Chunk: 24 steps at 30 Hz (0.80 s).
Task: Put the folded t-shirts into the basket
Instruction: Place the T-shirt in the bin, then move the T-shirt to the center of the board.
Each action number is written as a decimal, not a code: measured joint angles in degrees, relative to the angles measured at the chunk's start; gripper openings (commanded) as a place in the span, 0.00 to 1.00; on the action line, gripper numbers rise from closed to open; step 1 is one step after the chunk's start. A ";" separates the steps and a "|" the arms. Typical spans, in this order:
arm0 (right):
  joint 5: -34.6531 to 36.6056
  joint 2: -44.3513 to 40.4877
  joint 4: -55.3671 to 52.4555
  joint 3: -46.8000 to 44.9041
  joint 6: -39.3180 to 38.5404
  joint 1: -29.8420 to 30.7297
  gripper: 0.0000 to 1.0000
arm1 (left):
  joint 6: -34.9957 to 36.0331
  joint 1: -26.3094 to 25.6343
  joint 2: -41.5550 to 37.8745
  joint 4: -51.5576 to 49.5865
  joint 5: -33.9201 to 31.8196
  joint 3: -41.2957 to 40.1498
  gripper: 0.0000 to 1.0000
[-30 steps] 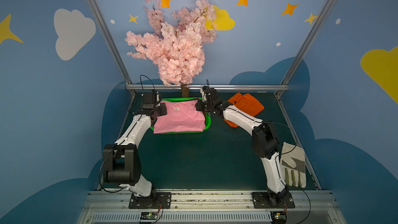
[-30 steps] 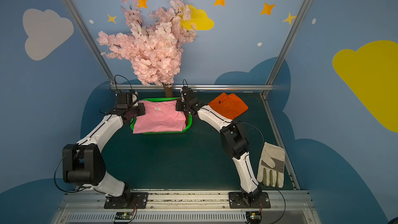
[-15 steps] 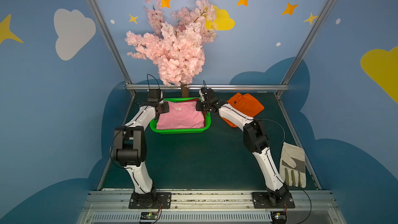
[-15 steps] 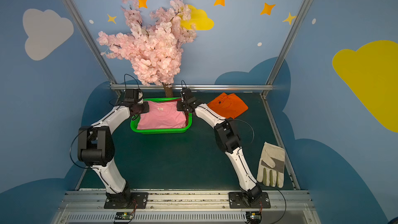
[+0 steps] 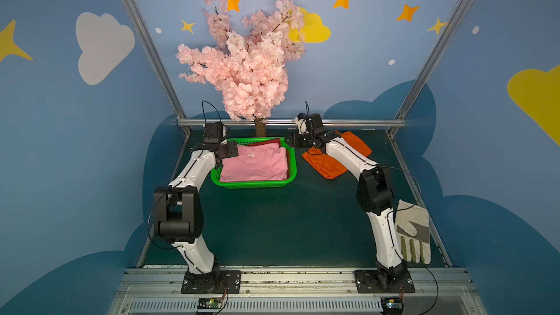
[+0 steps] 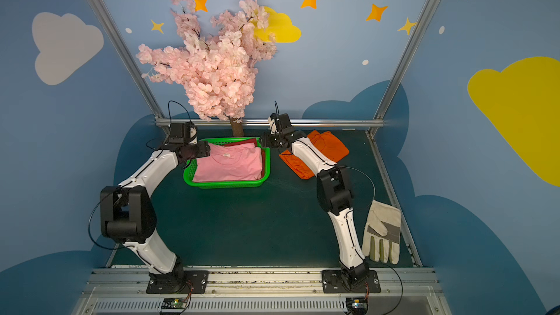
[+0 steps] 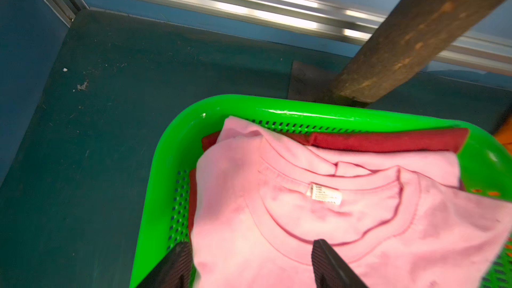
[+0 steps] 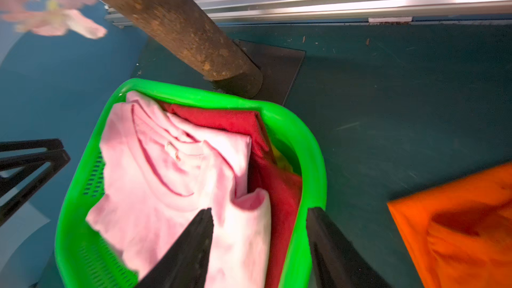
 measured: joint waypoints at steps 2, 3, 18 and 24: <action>-0.74 -5.20 0.22 -4.66 -1.09 -1.14 0.66 | -1.22 -0.07 -4.76 1.77 2.19 -4.07 0.78; -0.83 -7.85 0.24 -7.08 -1.62 -1.66 0.67 | -1.79 -0.26 -7.26 2.91 3.45 -6.19 0.78; 15.23 -8.22 -18.05 -17.16 -10.51 -10.34 0.67 | -5.75 -16.31 -29.18 10.43 8.48 -25.94 0.81; 18.18 -2.23 -24.85 -15.78 -13.07 -9.33 0.58 | -5.95 -20.61 -31.89 10.49 7.43 -30.47 0.81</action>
